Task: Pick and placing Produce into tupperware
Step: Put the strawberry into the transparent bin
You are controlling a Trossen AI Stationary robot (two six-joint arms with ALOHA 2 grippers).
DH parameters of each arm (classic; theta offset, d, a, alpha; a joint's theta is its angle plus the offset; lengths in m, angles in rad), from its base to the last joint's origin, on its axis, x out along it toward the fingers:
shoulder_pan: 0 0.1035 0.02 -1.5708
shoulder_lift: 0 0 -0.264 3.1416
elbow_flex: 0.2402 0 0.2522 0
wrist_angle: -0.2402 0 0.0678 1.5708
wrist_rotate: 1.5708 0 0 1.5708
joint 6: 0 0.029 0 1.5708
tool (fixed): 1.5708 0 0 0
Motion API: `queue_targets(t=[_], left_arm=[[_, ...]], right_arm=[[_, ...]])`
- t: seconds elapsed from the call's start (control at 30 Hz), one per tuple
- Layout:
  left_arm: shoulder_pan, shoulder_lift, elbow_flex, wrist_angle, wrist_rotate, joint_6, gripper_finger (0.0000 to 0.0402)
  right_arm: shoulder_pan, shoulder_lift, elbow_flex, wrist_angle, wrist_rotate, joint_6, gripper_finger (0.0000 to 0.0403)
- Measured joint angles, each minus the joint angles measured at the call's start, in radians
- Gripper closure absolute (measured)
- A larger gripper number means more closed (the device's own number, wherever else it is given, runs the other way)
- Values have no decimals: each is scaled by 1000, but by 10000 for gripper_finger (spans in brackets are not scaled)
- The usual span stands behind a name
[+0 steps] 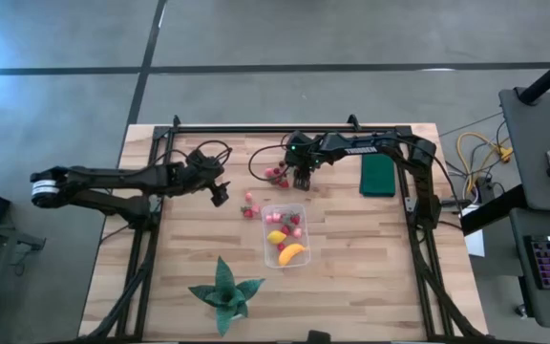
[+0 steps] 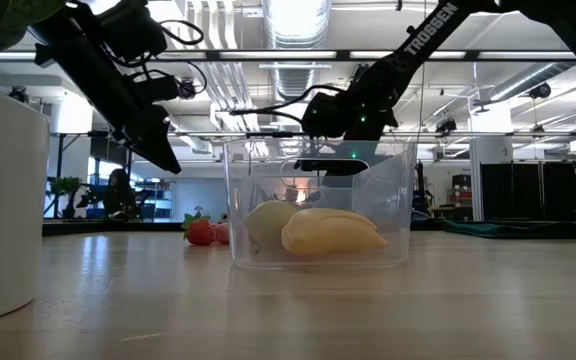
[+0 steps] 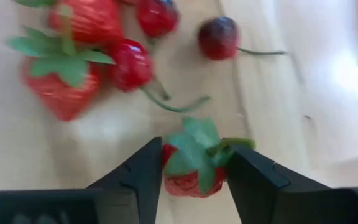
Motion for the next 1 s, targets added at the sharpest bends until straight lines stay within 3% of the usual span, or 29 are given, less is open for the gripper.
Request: queue_targets(t=[0.17, 0.5, 0.83, 1.0], left_arm=[[0, 16, 0, -1, 0, 1, 107], [0, 14, 0, 0, 1, 52, 107], [5, 11, 0, 20, 1, 80, 107], [7, 12, 0, 21, 7, 81, 107]], right_arm=[[-1, 0, 0, 0, 10, 8, 266], [2, -15, 0, -4, 6, 108, 261], [6, -138, 0, -29, 2, 193, 263], [40, -220, 0, -89, -124, 235, 262]])
